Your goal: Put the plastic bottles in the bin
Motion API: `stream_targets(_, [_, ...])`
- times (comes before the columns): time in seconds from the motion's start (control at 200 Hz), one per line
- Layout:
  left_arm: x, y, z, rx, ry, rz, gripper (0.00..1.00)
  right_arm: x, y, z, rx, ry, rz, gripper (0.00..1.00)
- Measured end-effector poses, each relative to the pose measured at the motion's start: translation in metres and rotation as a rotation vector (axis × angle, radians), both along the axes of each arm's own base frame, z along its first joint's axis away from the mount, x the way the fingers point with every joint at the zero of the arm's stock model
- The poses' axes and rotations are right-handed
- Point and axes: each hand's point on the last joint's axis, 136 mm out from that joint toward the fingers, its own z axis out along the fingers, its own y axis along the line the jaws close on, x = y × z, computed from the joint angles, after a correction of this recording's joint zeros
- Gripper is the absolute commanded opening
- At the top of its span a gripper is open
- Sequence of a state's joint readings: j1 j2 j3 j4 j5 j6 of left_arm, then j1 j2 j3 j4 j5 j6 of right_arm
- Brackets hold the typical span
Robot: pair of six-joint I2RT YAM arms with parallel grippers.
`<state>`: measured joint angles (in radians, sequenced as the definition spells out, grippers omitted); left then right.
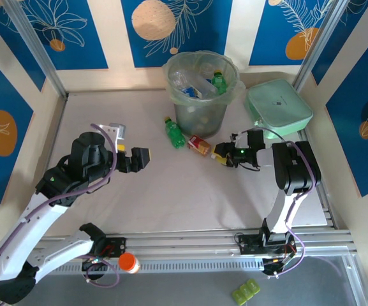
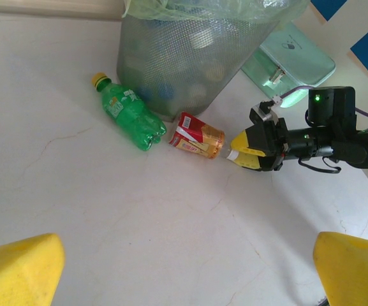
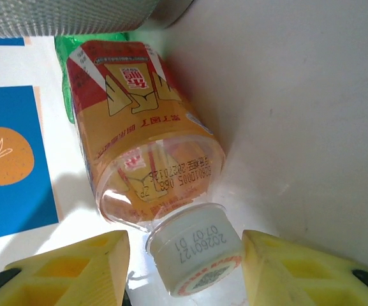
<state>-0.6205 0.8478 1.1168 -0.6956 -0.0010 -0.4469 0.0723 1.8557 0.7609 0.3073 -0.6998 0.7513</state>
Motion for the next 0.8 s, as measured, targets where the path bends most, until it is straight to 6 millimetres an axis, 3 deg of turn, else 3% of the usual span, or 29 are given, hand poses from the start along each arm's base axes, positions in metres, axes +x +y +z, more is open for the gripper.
stream_targets(0.24, [0.000,0.000,0.000,0.000,0.001,0.000,0.99,-0.004,0.005,0.000,0.021,0.016,0.017,0.33])
stream_targets(0.57, [0.000,0.000,0.000,-0.001,0.000,0.000,0.99,-0.013,0.007,0.003,0.052,0.025,0.012,0.30])
stream_targets(0.8, [0.004,-0.003,-0.004,0.007,0.012,0.000,0.99,-0.026,0.010,0.037,0.068,-0.046,0.007,0.30])
